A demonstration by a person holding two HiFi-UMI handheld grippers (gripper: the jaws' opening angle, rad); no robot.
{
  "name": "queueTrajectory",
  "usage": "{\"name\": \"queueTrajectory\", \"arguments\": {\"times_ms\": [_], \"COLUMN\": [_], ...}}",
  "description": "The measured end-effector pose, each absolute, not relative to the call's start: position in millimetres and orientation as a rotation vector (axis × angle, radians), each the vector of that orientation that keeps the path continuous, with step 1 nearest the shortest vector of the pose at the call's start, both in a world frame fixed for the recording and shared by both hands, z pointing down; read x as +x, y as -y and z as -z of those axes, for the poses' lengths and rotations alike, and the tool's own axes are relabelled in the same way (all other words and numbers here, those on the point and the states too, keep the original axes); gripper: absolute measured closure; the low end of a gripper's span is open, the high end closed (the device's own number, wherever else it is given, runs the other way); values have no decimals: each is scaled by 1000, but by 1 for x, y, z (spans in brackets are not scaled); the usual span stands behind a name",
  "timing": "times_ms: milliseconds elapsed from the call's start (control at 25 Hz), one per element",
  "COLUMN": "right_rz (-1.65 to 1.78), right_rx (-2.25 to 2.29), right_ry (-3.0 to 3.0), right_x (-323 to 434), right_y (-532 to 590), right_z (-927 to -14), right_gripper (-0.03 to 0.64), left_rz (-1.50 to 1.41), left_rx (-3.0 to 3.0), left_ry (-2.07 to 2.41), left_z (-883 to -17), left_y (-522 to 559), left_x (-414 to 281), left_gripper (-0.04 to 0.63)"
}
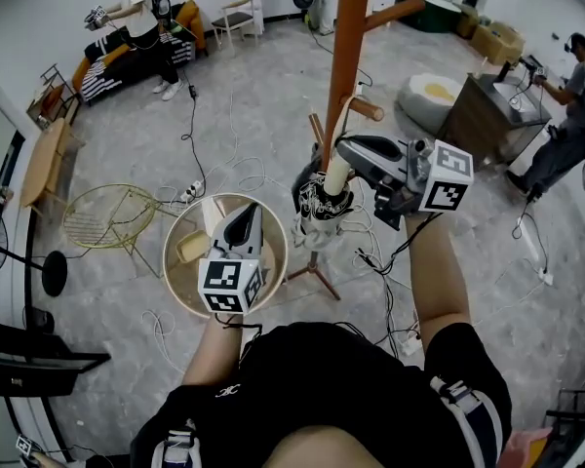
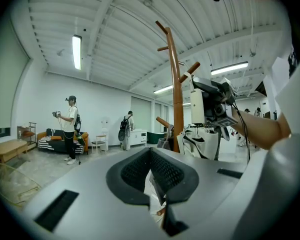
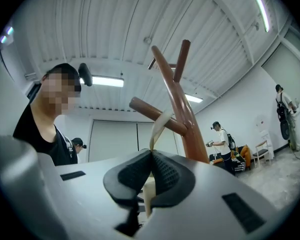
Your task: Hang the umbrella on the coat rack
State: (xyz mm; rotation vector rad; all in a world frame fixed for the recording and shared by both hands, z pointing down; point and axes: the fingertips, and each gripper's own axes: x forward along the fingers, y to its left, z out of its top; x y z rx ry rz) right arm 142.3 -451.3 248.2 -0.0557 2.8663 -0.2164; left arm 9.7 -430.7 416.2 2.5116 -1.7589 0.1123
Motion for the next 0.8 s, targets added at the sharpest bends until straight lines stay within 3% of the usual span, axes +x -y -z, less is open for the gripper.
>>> {"name": "queueTrajectory", "arguments": {"times_ms": [440,640,800], "right_rz": [226,50,-84], "right_rx": [-663,-1040,-1418], "right_ry": [-2818,-2715,-2577], "right_x": [162,190,232], "right_y": [499,501,491], "right_z": [-291,-293,-311], "right_gripper": [594,472,490], "left_rz": [-152,-152,-139], "left_rx": [2521,2541,2571], "left_ry": [1716,1683,1640], "left_z": [-430,-431,-430], "left_y": [434,440,446], "left_x": [21,28,49], "left_gripper": [577,577,577]}}
